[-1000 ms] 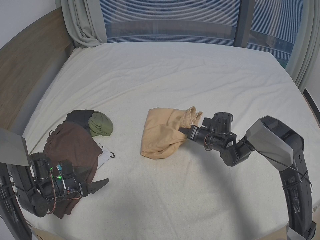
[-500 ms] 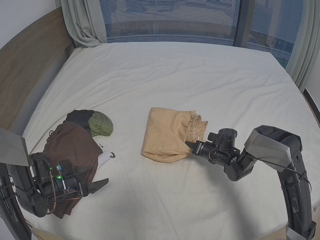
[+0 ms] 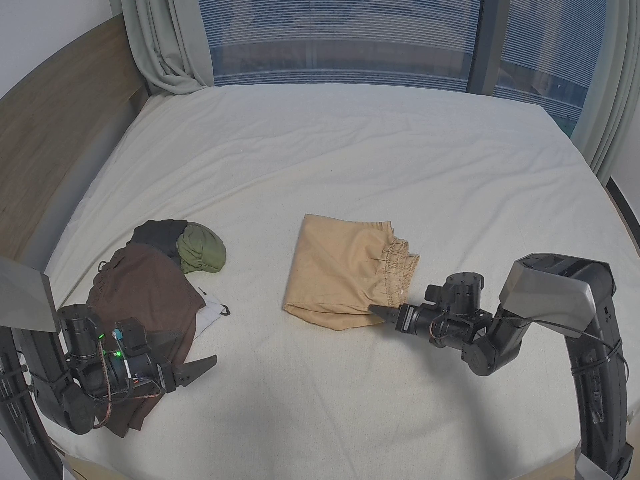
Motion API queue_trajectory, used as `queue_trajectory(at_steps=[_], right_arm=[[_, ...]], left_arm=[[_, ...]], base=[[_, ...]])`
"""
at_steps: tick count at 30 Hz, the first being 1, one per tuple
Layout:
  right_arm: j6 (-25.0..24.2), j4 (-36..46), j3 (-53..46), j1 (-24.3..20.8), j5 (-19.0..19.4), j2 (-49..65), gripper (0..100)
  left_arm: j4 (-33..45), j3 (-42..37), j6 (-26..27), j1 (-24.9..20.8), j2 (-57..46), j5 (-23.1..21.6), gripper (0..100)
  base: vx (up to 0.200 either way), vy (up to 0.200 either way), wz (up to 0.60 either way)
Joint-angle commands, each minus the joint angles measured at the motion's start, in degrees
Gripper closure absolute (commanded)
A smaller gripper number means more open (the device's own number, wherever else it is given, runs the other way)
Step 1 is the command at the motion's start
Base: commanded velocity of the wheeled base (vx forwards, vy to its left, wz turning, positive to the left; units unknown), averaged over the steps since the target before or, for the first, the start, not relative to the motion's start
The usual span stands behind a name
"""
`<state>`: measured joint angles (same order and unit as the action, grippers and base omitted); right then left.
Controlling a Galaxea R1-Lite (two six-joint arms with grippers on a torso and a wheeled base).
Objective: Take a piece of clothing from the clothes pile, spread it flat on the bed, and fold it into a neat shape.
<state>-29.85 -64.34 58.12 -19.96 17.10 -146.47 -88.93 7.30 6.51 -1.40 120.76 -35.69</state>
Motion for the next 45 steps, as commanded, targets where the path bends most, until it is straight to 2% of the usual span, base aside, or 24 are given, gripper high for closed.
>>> queue_trajectory(at_steps=[1,7,13,21,27,36,45], right_arm=[[2.5,0.5,-9.7,-2.2,0.1,6.8,0],[2.5,0.2,-14.4,-6.5,0.2,11.5,0],[2.1,0.6,-13.6,-8.8,1.4,16.3,0],[-2.2,1.1,-4.2,-8.0,1.8,15.6,0],[-2.4,1.7,1.0,-5.5,1.5,7.5,0],[-2.2,1.4,2.3,-2.7,1.4,2.3,0],[-2.2,0.7,1.7,-2.7,1.4,3.0,0]], left_arm=[[0.0,0.1,0.0,0.0,-0.5,0.0,0],[0.0,0.2,0.0,0.1,-0.4,0.0,0],[0.0,0.3,0.0,0.1,-0.4,0.0,0],[0.0,0.4,0.0,0.1,-0.3,0.0,0],[-0.1,0.3,0.0,0.1,-0.4,-0.2,0],[0.0,0.7,-0.3,0.2,-0.3,-2.0,0],[-0.1,0.8,-3.0,0.1,-0.5,-3.2,0]], base=[[0.000,0.000,0.00],[0.000,0.000,0.00],[0.000,0.000,0.00],[0.000,0.000,0.00],[0.000,0.000,0.00],[0.000,0.000,0.00],[0.000,0.000,0.00]])
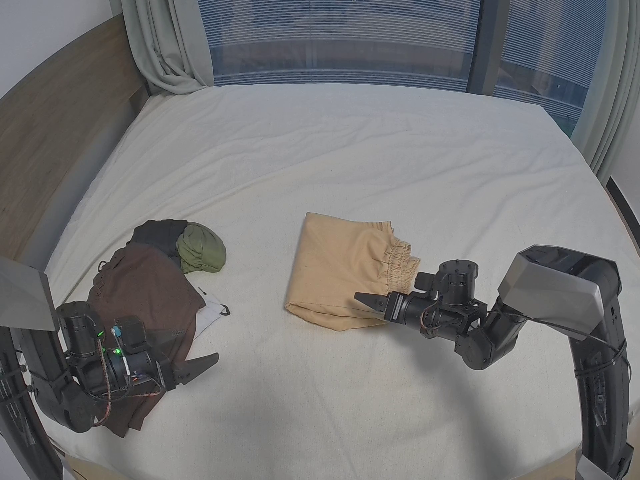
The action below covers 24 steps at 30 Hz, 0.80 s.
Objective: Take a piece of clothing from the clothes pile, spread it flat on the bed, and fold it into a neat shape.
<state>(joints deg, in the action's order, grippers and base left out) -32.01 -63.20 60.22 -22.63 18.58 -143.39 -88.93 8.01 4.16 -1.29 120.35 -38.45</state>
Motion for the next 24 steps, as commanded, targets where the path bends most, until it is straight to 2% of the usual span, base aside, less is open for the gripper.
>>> queue_trajectory(at_steps=[1,4,8,12,14,18,19,20,23,24], right_arm=[[-0.2,-1.5,-0.6,-0.2,-0.2,0.5,0],[-0.2,-4.2,-3.8,-0.3,-0.8,6.1,0],[-0.1,-4.7,-9.8,-0.1,-0.9,15.3,0],[0.9,-4.8,-17.6,1.0,-1.2,26.5,0],[4.3,-4.9,-21.5,2.9,-1.8,30.4,0],[16.5,-7.4,-29.2,10.1,-4.0,36.7,0],[16.5,-7.4,-29.2,10.1,-4.0,36.7,0],[19.4,-9.4,-32.6,13.0,-4.0,39.6,0],[21.6,-10.5,-37.0,15.4,-4.0,43.6,0],[22.4,-10.5,-40.2,16.6,-3.6,47.4,0]], left_arm=[[-0.1,0.3,-1.2,0.0,-0.2,-1.2,0],[-0.1,1.4,-2.8,0.0,-1.4,-3.1,0],[0.0,1.7,-4.9,-1.0,-4.3,-3.5,0],[0.0,0.0,-6.4,-4.4,-10.0,-3.5,0],[0.1,-1.4,-7.9,-7.1,-12.9,-3.4,0],[0.1,-1.5,-12.2,-13.3,-16.5,-2.9,0],[0.1,-1.5,-12.2,-13.3,-16.5,-2.9,0],[0.1,-2.1,-13.5,-16.2,-16.9,-2.9,0],[0.0,-3.0,-13.6,-19.5,-17.2,-1.8,0],[0.0,-3.9,-13.3,-21.6,-18.2,0.0,0]], base=[[0.000,0.000,0.00],[0.000,0.000,0.00],[0.000,0.000,0.00],[0.000,0.000,0.00],[0.000,0.000,0.00],[0.000,0.000,0.00],[0.000,0.000,0.00],[0.000,0.000,0.00],[0.000,0.000,0.00],[0.000,0.000,0.00]])
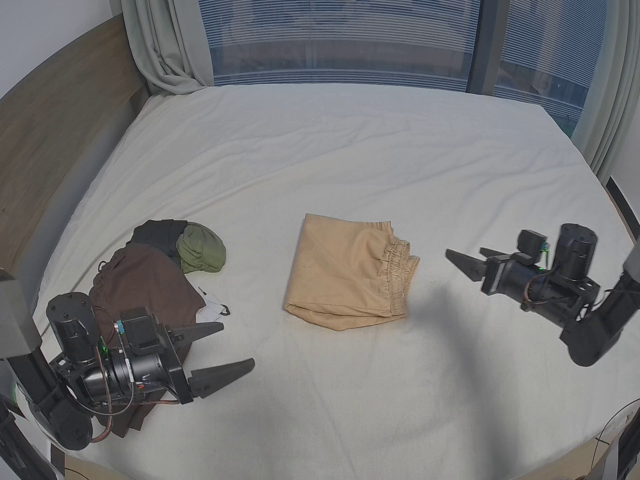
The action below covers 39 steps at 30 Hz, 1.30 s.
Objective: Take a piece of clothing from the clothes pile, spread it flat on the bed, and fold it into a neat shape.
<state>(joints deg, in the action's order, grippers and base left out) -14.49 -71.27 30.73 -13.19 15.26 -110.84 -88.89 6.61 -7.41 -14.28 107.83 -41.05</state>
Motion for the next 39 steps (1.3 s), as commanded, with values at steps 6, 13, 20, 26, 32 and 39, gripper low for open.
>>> queue_trajectory(at_steps=[6,13,20,26,32,39], right_arm=[[5.0,-2.5,-21.9,8.6,-0.1,28.2,0],[5.2,-1.7,-30.5,8.4,-0.1,43.3,0],[5.3,17.4,-30.7,9.5,-0.2,67.5,0],[5.1,36.2,-29.8,12.1,-0.3,87.6,0],[5.0,51.0,-29.1,13.3,-0.3,104.0,0],[5.9,60.9,-30.7,13.1,-4.0,110.8,0]], left_arm=[[0.0,-4.8,-2.2,-12.0,-15.5,7.1,0],[1.5,-6.6,-1.6,-11.6,-26.7,10.2,0],[11.6,-6.6,-1.8,-11.3,-41.9,13.0,0],[26.1,-6.6,-2.0,-5.9,-57.2,16.3,0],[44.2,-6.5,-2.5,-2.0,-74.6,16.3,0],[64.4,-6.5,-2.5,2.8,-94.6,16.3,0]], base=[[0.000,0.000,0.00],[0.000,0.000,0.00],[0.000,0.000,0.00],[0.000,0.000,0.00],[0.000,0.000,0.00],[0.000,0.000,0.00]])
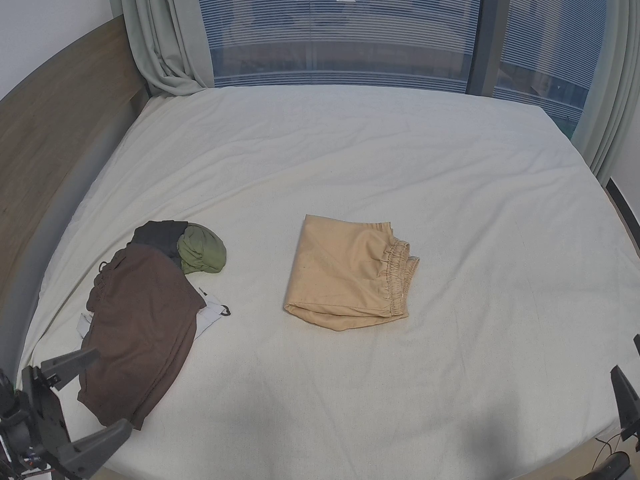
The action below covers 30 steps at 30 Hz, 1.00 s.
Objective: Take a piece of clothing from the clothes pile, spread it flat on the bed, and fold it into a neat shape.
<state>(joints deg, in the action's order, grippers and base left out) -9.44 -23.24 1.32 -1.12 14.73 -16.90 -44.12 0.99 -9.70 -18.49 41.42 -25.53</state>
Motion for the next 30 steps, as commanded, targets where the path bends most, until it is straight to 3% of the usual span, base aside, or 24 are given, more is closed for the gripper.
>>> queue_trajectory(at_steps=[1,3,4,5,9,14,20,23,28,30], right_arm=[[0.9,14.1,-1.3,1.0,-7.1,16.9,0],[1.0,14.6,-1.3,1.0,-8.4,16.9,0],[1.2,19.8,-1.3,1.1,-18.0,16.9,0],[1.3,20.2,-1.3,1.1,-18.4,16.9,0],[1.6,19.2,-1.3,1.1,-18.4,16.9,0],[4.5,19.2,-1.3,1.0,-16.3,16.9,0],[4.7,18.8,-1.3,1.2,-15.3,16.9,0],[4.9,18.8,-1.3,1.2,-15.3,16.9,0],[5.0,18.8,-1.3,1.2,-15.2,16.9,0],[5.1,18.9,-1.3,1.1,-15.1,16.9,0]], left_arm=[[22.3,-0.9,-0.2,7.8,-31.0,0.8,0],[23.3,-0.9,-0.2,8.1,-31.8,0.8,0],[30.2,-1.0,0.7,11.3,-36.9,1.3,0],[30.6,-1.0,0.7,11.2,-36.4,2.2,0],[30.1,-1.0,0.7,12.3,-36.2,6.1,0],[41.3,-0.9,3.6,19.1,-41.4,6.9,0],[40.1,-1.0,4.5,18.6,-41.4,15.9,0],[40.2,-0.9,7.5,18.7,-41.4,23.7,0],[40.6,-0.9,8.0,18.7,-41.4,26.2,0],[41.1,-0.7,10.6,18.6,-41.4,26.3,0]], base=[[0.000,0.000,0.00],[0.000,0.000,0.00],[0.000,0.000,0.00],[0.000,0.000,0.00],[0.000,0.000,0.00],[0.000,0.000,0.00],[0.000,0.000,0.00],[0.000,0.000,0.00],[0.000,0.000,0.00],[0.000,0.000,0.00]])
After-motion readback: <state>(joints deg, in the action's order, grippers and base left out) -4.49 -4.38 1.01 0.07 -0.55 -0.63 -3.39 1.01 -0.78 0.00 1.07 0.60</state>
